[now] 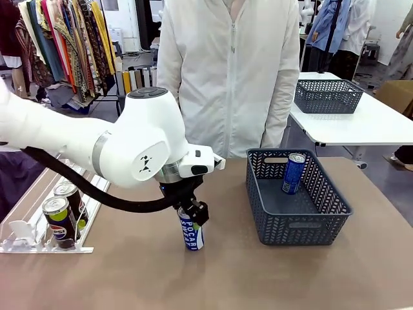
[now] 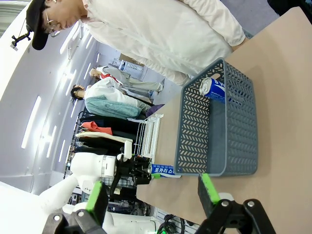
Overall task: Retrieve and store the cans from the dispenser.
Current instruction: Pick up the last remaining can from one row of the Automatic Can Dispenser and place it in the middle of the table.
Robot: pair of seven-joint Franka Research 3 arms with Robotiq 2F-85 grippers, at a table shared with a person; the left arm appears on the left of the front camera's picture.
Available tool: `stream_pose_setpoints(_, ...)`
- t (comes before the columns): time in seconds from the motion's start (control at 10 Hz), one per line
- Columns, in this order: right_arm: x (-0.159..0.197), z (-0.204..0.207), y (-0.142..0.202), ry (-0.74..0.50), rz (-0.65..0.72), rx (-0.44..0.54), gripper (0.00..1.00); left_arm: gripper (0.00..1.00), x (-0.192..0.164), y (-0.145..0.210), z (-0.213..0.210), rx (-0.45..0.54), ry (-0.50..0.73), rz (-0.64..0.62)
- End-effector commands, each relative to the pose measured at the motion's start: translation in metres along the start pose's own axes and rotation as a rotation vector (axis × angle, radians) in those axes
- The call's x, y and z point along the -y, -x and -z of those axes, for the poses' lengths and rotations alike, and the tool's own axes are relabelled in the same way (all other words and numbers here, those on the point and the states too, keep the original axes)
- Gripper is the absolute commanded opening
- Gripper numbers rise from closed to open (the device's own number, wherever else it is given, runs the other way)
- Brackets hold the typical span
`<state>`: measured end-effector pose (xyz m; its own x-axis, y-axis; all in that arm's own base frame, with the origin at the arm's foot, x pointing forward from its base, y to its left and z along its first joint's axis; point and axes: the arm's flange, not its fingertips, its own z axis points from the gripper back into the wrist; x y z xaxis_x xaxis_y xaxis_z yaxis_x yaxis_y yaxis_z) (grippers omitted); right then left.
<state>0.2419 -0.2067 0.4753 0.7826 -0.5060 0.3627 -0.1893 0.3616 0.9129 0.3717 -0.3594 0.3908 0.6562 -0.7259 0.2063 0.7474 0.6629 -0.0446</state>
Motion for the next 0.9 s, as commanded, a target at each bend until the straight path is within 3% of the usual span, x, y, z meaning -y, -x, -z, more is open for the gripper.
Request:
stream_pose_setpoints(0.0, -0.001, 0.002, -0.003, -0.026, -0.021, 0.02, 1.0, 0.0, -0.007, -0.002, -0.001, -0.01, -0.037, -0.033)
stream_pose_setpoints(0.4, -0.001, 0.002, -0.003, -0.026, -0.021, 0.02, 1.0, 0.0, -0.006, -0.001, 0.005, -0.028, -0.06, -0.03)
stream_pose_setpoints(0.5, -0.001, 0.002, -0.003, -0.026, -0.021, 0.02, 1.0, 0.11, -0.006, 0.0, 0.003, -0.026, -0.063, -0.031)
stream_pose_setpoints(0.6, -0.001, 0.002, -0.003, -0.026, -0.021, 0.02, 1.0, 0.68, -0.005, 0.001, 0.003, -0.023, -0.062, -0.029)
stream_pose_setpoints(0.7, -0.001, 0.002, -0.003, -0.026, -0.021, 0.02, 1.0, 1.0, -0.004, 0.002, -0.001, -0.007, -0.07, -0.028)
stream_pose_setpoints(0.8, -0.001, 0.002, -0.003, -0.026, -0.021, 0.02, 1.0, 1.0, -0.006, 0.003, -0.006, 0.012, -0.072, -0.032)
